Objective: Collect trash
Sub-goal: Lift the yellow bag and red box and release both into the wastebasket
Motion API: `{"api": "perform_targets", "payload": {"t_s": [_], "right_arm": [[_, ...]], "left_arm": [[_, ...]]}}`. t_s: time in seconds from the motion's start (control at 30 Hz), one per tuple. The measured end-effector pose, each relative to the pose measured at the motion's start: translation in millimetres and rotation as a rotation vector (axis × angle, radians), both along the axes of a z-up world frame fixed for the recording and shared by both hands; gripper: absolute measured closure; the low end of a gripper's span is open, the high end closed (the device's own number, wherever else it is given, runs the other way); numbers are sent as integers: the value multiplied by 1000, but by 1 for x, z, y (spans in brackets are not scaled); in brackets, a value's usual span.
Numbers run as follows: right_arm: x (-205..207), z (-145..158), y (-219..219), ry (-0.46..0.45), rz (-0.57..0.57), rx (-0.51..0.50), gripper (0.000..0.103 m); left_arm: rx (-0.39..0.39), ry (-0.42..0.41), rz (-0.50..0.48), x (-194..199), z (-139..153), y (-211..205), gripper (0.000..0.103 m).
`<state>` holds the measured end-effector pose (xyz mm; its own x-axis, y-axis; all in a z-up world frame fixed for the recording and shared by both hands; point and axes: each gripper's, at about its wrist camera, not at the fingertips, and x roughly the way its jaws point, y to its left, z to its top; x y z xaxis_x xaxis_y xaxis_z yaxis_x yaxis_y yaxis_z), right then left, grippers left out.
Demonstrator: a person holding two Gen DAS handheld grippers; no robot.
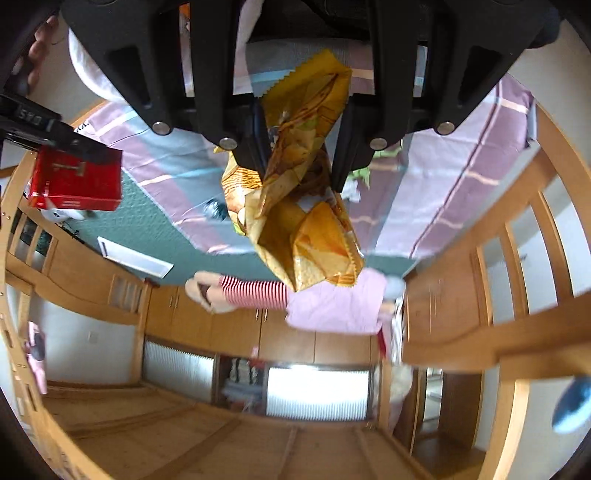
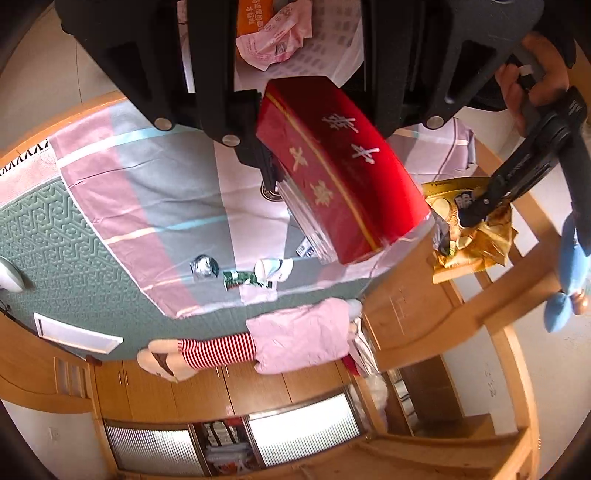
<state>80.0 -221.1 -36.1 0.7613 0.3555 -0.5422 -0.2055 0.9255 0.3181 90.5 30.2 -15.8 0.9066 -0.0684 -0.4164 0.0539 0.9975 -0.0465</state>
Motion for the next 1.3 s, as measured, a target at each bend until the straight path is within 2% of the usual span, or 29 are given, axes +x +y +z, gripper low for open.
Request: {"api": "perform_targets", "payload": {"t_s": [0.17,0.33,0.4,0.57,0.6,0.67,0.87,0.97,1.1,1.13,1.17,1.2,1.27,1.3], "right_arm": [[-22,18,-10,-43,8,25,76],[-41,29,-14,-70,23,0,76],[-47,27,-18,-57,29,-11,76],[-54,4,-27,42,30,-42,74],[-55,1,-29,50,27,-39,72],[-58,-1,-37,50,1,-12,53],[-65,10,-49,1,-51,44,46],[-70,13,-58,-23,-106,55,40],[-73,13,-74,-29,-182,94,38],[-73,13,-78,-24,-193,103,37],[-71,11,-80,-16,-199,108,36],[-70,10,-81,-8,-203,109,36],[-68,8,-82,1,-209,108,36],[-67,9,-82,0,-211,108,35]], "left_arm": [[22,-48,-11,-31,21,-12,70],[39,-87,-32,-55,35,-21,70],[45,-99,-42,-60,39,-26,70],[50,-105,-74,-67,41,-37,70],[50,-102,-80,-66,40,-38,70],[49,-92,-96,-67,38,-42,70],[48,-51,-139,-61,26,-50,70],[-1,62,-258,-47,7,-56,70],[-97,379,-511,-21,-55,-80,65],[-116,433,-556,-18,-69,-85,63],[-139,491,-595,-15,-82,-89,57],[-168,546,-620,-12,-95,-93,43],[-197,590,-621,-7,-107,-91,29],[-200,588,-619,-5,-108,-90,26]]}}
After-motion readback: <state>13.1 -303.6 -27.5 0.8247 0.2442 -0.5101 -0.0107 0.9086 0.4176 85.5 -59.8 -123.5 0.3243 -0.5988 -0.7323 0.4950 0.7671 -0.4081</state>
